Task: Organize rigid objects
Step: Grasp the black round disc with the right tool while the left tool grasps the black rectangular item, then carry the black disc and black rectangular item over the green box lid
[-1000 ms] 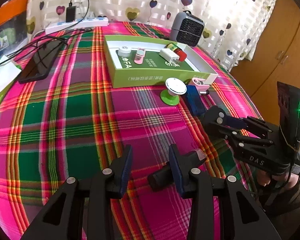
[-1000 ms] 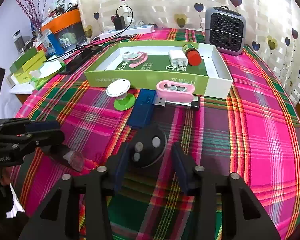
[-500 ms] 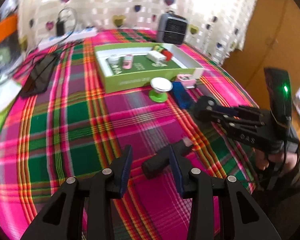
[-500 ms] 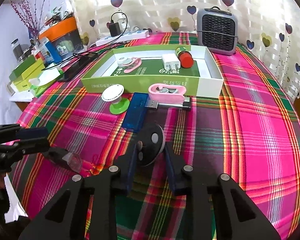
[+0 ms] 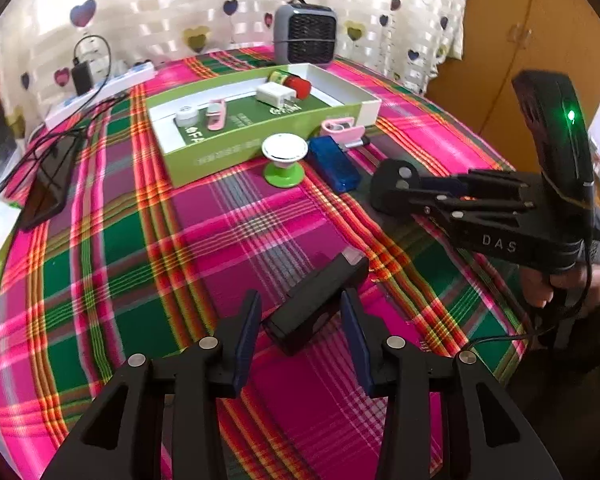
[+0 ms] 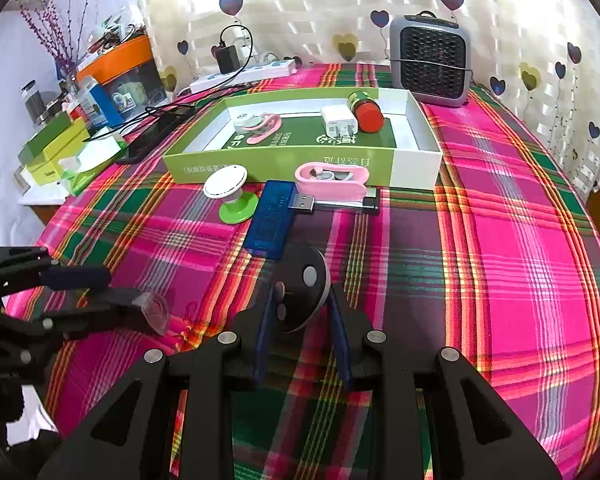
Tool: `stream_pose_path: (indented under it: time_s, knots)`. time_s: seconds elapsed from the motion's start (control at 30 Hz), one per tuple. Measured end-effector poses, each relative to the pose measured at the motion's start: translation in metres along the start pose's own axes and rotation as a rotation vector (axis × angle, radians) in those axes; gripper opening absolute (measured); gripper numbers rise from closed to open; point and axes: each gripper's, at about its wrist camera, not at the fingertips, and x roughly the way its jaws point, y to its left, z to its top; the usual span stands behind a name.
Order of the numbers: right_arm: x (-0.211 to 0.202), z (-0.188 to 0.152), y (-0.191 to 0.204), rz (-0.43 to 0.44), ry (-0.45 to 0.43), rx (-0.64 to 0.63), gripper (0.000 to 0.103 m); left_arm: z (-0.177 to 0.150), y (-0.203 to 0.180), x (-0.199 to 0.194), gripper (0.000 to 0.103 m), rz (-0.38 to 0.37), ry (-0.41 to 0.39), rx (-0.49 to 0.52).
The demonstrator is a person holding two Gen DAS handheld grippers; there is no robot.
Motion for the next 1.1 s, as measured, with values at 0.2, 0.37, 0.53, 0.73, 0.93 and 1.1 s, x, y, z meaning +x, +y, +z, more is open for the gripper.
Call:
stream_pose_path:
  time_s: [0.2,0.37,0.53,0.73,0.93,1.1]
  knots:
    - [0.001,0.0,-0.002,0.009,0.002,0.005,0.028,0.004,-0.007,0.01,0.04,-0.011,0.029,0.05]
    - [0.001,0.001,-0.004,0.018,0.004,0.009,0.028,0.007,-0.014,0.013,0.04,-0.027,0.031,0.078]
    - [0.001,0.001,-0.005,0.026,0.006,0.009,0.028,0.013,-0.014,0.022,0.04,-0.045,0.035,0.072]
    - [0.002,0.002,-0.008,0.045,0.013,0.022,0.028,0.019,-0.021,0.027,0.04,-0.033,0.029,0.112]
    - [0.004,0.004,-0.011,0.061,0.016,0.035,0.028,0.023,-0.026,0.031,0.04,-0.029,0.023,0.133]
    - [0.006,0.005,-0.012,0.068,0.017,0.044,0.029,0.025,-0.021,0.032,0.04,-0.047,0.017,0.079]
